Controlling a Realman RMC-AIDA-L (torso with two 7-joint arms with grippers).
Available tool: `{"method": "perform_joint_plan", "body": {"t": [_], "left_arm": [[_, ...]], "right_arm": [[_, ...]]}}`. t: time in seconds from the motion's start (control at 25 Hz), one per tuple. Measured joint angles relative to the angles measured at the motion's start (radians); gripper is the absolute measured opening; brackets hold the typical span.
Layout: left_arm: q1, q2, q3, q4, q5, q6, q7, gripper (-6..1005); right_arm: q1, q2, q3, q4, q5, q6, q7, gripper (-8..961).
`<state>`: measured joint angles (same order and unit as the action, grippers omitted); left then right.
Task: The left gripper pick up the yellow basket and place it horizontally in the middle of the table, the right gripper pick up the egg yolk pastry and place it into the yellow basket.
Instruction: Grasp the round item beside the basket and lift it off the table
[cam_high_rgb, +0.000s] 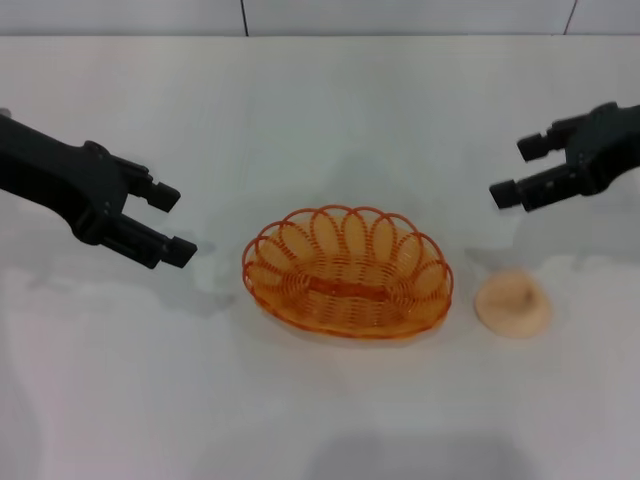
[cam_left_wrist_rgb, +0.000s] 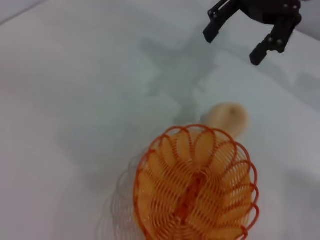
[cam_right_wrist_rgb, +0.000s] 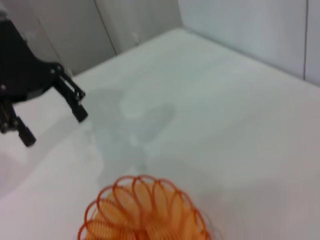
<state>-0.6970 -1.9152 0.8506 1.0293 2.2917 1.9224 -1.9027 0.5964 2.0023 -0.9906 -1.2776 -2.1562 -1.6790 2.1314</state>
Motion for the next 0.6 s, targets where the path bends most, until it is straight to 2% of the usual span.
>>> {"method": "perform_joint_plan", "body": {"t": [0.32, 0.6], "left_arm": [[0.004, -0.004, 0.011, 0.001, 0.006, 0.001, 0.006, 861], [0.011, -0.012, 0.028, 0.002, 0.007, -0.003, 0.007, 862]], "right_arm": [[0.065, 0.004, -0.053, -0.046, -0.180, -0.096, 0.107, 855], [0.108, 0.008, -0.147, -0.034, -0.293, -0.097, 0.149, 854]]}}
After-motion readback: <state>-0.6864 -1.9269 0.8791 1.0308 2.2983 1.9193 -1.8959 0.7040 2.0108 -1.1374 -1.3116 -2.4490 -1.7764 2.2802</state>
